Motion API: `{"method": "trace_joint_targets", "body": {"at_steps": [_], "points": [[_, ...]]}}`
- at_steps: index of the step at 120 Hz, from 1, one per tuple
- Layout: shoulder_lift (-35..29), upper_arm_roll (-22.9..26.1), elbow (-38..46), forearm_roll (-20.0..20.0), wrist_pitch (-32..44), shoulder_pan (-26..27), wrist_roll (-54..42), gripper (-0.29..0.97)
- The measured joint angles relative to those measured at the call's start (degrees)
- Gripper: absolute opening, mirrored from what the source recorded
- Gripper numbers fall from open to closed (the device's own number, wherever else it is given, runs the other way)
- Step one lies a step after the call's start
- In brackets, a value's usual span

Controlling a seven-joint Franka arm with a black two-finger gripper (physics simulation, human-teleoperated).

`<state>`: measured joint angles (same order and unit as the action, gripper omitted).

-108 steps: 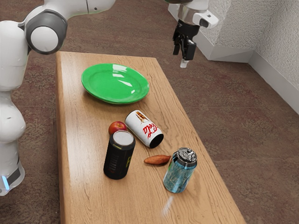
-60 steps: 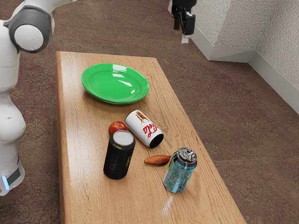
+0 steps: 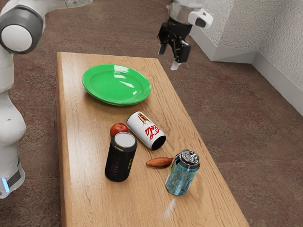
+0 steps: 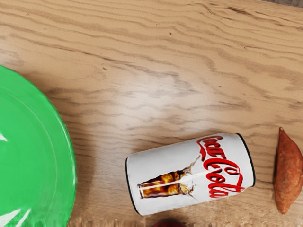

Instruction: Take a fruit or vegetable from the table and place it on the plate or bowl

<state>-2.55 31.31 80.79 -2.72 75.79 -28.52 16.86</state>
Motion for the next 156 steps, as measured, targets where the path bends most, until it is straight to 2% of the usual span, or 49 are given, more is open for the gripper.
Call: {"method": "trace_joint_targets", "body": {"at_steps": [8, 24, 40, 54, 76, 102, 156], "points": [[-5.8, -0.9, 8.9, 1.4, 3.7, 0.3, 2.6, 0.68], [-8.7, -3.4, 17.6, 5.9, 10.6, 0.9, 8.1, 0.68], [-13.8, -5.2, 24.5, 11.1, 15.6, 0.8, 13.2, 0.68], [-16.7, -4.7, 27.7, 13.2, 17.8, 0.8, 17.0, 0.68], [-16.5, -3.8, 29.9, 12.4, 19.5, 0.9, 21.2, 0.68], [-11.9, -2.9, 32.3, 11.6, 20.9, 1.0, 23.1, 0.68], [-17.6, -4.5, 43.9, 10.8, 25.1, 3.3, 25.0, 0.68]]}}
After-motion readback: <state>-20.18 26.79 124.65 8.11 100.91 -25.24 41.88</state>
